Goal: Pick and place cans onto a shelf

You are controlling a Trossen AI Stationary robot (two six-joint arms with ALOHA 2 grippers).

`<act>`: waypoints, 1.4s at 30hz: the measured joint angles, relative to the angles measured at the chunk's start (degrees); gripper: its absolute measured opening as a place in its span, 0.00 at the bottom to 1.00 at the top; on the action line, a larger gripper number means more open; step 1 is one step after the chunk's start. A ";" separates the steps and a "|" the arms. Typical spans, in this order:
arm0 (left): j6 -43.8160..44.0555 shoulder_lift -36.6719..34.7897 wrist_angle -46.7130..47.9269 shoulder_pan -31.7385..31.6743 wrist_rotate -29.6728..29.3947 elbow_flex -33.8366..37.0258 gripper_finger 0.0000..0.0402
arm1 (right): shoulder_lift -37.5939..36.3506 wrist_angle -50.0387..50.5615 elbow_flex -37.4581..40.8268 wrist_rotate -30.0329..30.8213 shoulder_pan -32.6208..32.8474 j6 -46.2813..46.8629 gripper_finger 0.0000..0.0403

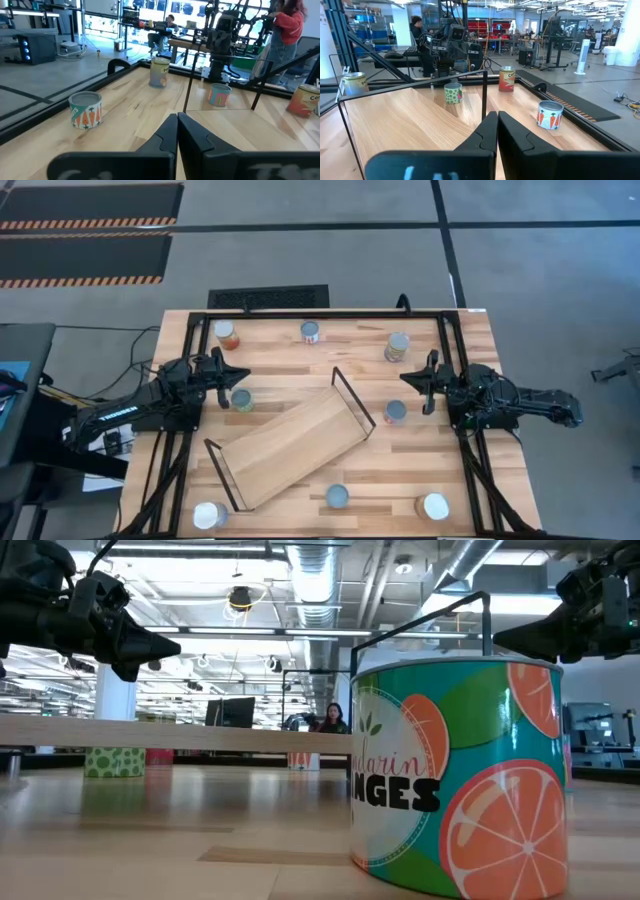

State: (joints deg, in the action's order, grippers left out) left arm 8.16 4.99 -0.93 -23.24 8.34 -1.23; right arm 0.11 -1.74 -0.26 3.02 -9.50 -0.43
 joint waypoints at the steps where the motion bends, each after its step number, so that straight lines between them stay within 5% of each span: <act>1: 0.00 0.00 0.01 0.01 0.02 0.00 0.00 | -0.01 0.02 -0.01 -0.01 -0.02 0.00 0.09; 7: -0.88 0.00 0.00 0.00 -0.13 0.00 0.00 | -0.01 0.02 0.01 0.01 0.00 0.00 0.09; 14: -9.01 -0.02 0.37 0.00 -8.24 0.00 0.00 | -0.01 0.02 0.01 0.01 0.00 0.00 0.09; 24: 7.42 0.00 -0.23 0.00 -8.63 0.00 0.00 | -0.01 0.02 -0.01 -0.01 -0.02 0.00 0.09; 28: 8.52 0.00 -5.33 0.00 -8.79 0.00 0.00 | 0.01 0.02 0.01 -0.01 0.00 0.00 0.09; 31: 5.62 0.54 -13.09 0.00 -3.55 -0.17 0.00 | 0.00 0.01 0.00 -0.01 -0.02 0.00 0.09; 36: 3.94 7.43 -10.97 0.00 -2.77 -6.46 0.00 | 0.01 0.02 0.01 0.01 0.00 0.00 0.09; 42: -3.05 24.62 5.29 -0.66 -8.87 -21.60 0.00 | 0.01 0.02 -0.01 -0.01 0.00 0.00 0.09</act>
State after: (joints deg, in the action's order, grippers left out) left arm 5.11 29.62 4.36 -23.90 -0.53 -22.84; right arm 0.12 -1.72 -0.27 3.01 -9.50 -0.43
